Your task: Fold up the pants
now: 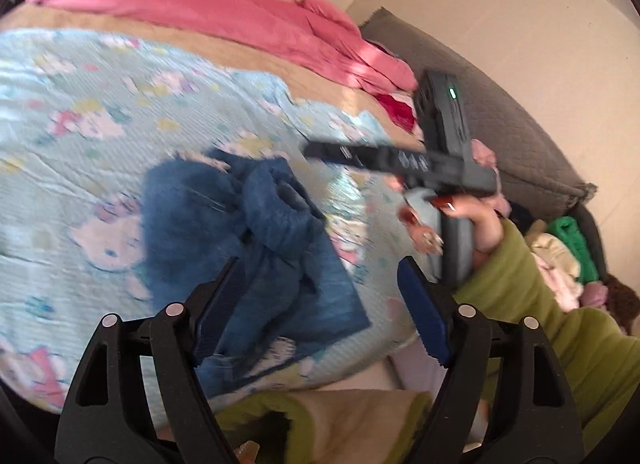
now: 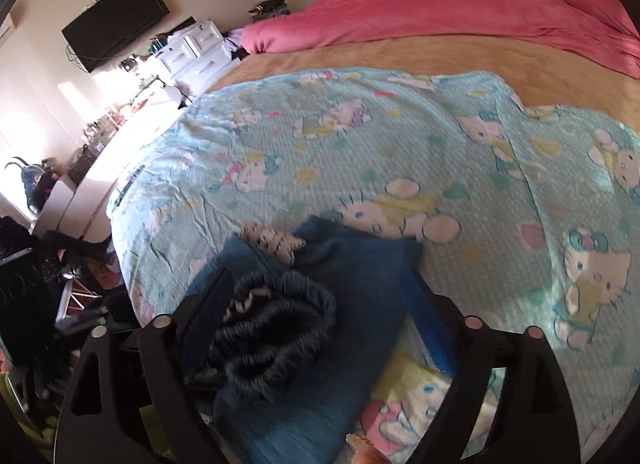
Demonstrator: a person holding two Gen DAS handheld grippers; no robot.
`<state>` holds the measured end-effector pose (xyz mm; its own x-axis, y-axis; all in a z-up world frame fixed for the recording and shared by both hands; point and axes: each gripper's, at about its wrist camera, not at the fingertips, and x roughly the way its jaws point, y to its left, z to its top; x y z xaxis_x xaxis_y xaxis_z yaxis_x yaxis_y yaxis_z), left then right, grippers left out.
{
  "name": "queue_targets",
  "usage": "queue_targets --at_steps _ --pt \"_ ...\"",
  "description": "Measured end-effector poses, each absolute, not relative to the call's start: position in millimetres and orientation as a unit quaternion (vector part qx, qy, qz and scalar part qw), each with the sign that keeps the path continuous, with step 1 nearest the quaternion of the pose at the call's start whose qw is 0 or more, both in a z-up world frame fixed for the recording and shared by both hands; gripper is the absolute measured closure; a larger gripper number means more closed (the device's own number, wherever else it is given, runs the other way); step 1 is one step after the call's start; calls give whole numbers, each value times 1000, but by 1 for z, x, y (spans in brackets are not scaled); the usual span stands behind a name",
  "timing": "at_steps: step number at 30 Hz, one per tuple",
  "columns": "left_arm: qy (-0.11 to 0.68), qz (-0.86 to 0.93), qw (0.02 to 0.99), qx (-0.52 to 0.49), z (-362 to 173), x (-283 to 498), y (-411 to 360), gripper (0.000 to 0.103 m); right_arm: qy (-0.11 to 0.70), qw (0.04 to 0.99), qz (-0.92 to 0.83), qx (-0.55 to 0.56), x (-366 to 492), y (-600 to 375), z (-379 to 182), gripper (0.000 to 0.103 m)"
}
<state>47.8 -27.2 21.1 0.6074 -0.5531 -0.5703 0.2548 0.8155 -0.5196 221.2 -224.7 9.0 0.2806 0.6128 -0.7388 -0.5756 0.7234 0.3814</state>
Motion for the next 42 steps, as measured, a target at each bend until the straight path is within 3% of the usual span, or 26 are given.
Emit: queue_targets --at_steps 9,10,11,12,19,25,27,29,31,34,35,37,40,41,42 --pt "414 -218 871 -151 -8 62 -54 36 577 749 318 68 230 -208 -34 13" --pt "418 -228 867 -146 -11 60 -59 36 581 743 325 74 231 -205 -39 18" --pt "420 -232 866 -143 -13 59 -62 36 577 740 338 76 230 -202 -40 50" --pt "420 -239 865 -136 -14 58 -66 36 569 739 353 75 229 -198 -37 63" --pt "428 -268 855 -118 -23 57 -84 34 493 773 390 87 220 -224 -6 80" --pt "446 -282 841 -120 -35 60 -91 28 509 795 321 73 224 -256 -21 77" --pt "433 -289 844 -126 -25 54 -86 28 494 798 336 77 217 -260 -13 50" --pt "414 -288 853 -133 -13 49 -75 28 477 801 356 70 210 -257 -1 40" --pt "392 -263 872 -132 2 45 -60 28 470 797 374 63 206 -252 9 37" --pt "384 -214 889 -126 10 48 -41 30 478 790 381 54 216 -232 15 24" --pt "386 -211 889 -130 9 49 -39 33 485 782 386 55 220 -233 13 24" --pt "395 -211 884 -136 2 54 -42 48 514 760 395 47 228 -218 4 24" --pt "419 -227 868 -137 -16 57 -53 49 562 740 370 7 233 -198 -21 24" --pt "429 -230 863 -134 -23 59 -56 49 570 736 365 3 231 -194 -28 31" --pt "440 -225 860 -129 -30 61 -59 49 568 733 374 6 229 -191 -31 64"
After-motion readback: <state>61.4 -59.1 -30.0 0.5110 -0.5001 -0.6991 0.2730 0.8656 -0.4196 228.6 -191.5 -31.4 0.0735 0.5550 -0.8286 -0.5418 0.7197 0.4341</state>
